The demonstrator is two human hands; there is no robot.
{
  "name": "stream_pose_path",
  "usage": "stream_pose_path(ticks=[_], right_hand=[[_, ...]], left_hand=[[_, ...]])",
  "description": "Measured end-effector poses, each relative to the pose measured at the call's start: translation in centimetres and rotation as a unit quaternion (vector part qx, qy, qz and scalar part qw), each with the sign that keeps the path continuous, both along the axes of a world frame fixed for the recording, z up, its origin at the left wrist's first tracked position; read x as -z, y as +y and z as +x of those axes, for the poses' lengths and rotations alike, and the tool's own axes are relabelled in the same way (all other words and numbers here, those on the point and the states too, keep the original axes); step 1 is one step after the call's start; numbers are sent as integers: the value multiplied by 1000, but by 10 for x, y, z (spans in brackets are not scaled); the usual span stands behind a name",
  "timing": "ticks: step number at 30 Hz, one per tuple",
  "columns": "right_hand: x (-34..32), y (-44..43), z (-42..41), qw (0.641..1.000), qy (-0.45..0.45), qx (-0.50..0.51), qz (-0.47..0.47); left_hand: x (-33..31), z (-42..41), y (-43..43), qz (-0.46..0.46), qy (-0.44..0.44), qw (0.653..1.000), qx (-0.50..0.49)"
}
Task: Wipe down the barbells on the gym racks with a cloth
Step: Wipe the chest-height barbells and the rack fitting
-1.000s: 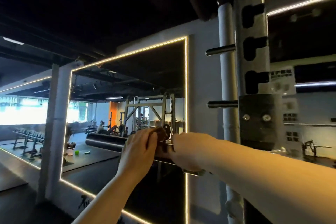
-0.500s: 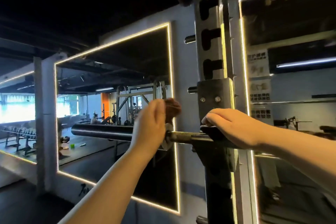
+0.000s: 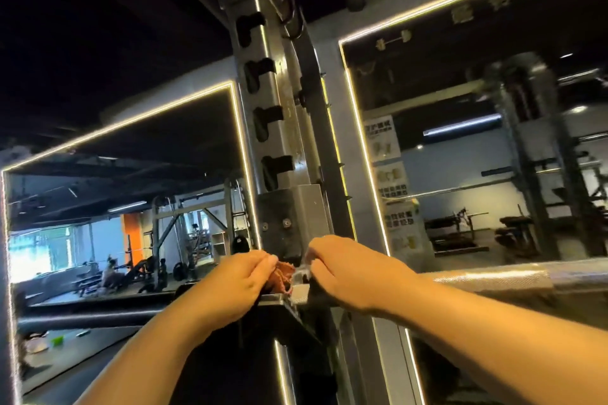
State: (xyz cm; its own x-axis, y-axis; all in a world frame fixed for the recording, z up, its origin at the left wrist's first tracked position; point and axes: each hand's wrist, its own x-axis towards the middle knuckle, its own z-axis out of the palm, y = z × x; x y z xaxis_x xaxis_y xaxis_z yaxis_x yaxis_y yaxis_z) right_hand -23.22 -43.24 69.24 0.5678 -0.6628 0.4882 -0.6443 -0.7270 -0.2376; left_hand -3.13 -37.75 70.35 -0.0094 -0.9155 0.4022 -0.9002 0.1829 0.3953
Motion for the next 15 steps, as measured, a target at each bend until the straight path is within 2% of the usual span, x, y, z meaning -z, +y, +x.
stream_pose_path(ticks=[3,6,8,10,13,14,15], right_hand=[[-2,-8,0,997,-73,26,18],[-4,-10,-11,988,-153,34,11],[-5,-10,-17,988,-148,49,-3],[-7,-5,-25,995,-82,58,-18],[-13,0,-45,987,110,65,-94],[-15,2,-55,981,148,70,-105],[-15,1,-66,974,176,82,-116]], left_hand=[[-9,-30,-6,-12,-71,997,-12],[-4,-64,-11,-42,-130,990,24],[6,-78,-14,-62,-135,988,39],[12,-78,-16,-66,-141,987,39],[13,-75,-12,-73,-267,961,-19],[14,-75,-13,-90,-301,948,-47],[16,-78,-13,-110,-300,945,-64]])
